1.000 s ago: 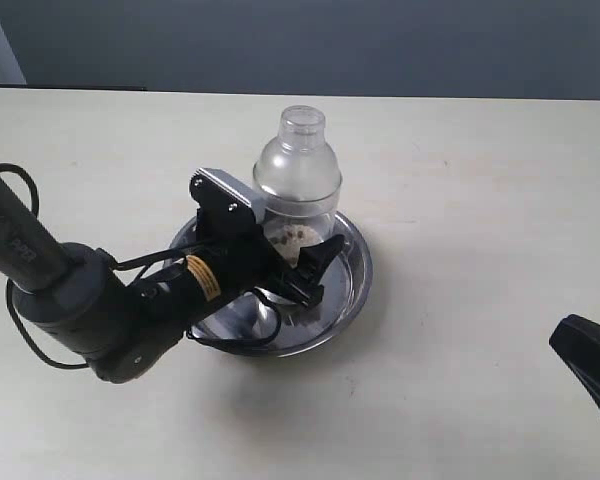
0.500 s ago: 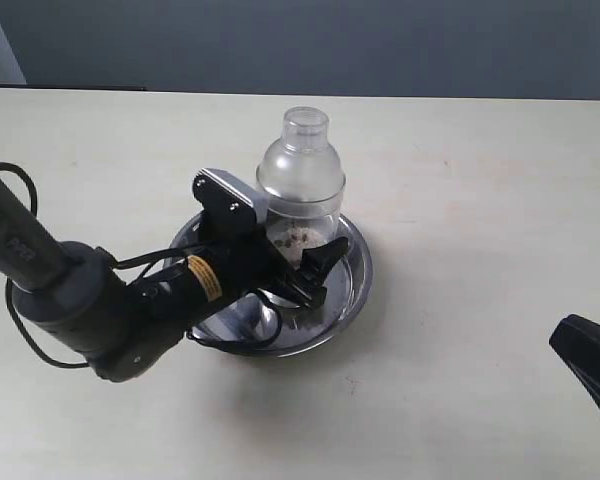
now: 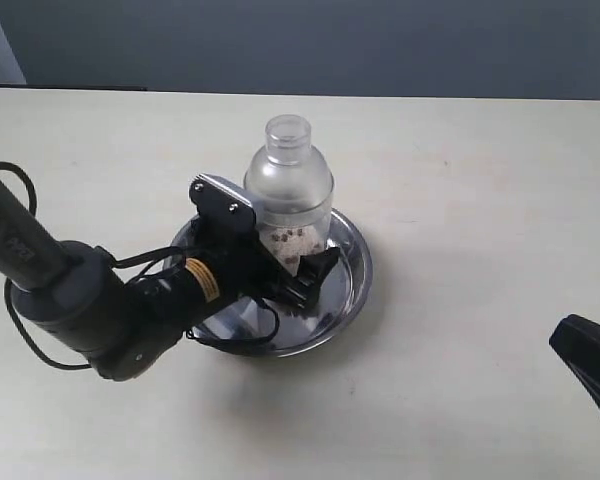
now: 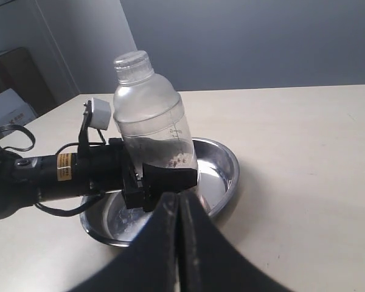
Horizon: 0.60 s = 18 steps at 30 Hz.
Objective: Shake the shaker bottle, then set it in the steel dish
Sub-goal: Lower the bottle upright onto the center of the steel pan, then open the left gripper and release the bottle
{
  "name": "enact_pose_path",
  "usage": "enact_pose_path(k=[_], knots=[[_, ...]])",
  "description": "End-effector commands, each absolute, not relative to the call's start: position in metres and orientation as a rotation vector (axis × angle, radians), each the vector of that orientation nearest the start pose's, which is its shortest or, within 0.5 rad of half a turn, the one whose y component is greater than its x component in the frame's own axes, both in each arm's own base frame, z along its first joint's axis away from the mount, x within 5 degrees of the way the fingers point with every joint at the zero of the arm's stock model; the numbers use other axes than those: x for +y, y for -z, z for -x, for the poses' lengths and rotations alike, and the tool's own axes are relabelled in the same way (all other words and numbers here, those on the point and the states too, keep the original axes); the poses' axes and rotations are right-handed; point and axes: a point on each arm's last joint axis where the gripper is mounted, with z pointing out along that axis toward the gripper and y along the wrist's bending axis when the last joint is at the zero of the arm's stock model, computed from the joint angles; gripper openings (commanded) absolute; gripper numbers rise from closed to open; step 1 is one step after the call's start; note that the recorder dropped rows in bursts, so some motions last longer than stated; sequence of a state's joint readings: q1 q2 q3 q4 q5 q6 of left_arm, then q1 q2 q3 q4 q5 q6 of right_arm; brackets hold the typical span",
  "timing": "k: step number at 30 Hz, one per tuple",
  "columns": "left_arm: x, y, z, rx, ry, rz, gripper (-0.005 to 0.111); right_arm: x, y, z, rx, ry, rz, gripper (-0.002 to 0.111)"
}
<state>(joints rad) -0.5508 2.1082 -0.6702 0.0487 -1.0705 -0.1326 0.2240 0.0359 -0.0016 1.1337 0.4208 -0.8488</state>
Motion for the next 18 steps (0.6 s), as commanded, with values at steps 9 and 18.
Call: enact_pose_path(k=[9,18], knots=[[-0.192,-0.084,-0.281,1.767,0.582,-0.591,0.101,0.044,-0.196,-0.044,1.715,-0.663,0.261,-0.001],[-0.187,-0.101,-0.283,1.842,0.504,-0.580,0.101,0.044,-0.195,-0.044,1.716,-0.662,0.264,-0.001]])
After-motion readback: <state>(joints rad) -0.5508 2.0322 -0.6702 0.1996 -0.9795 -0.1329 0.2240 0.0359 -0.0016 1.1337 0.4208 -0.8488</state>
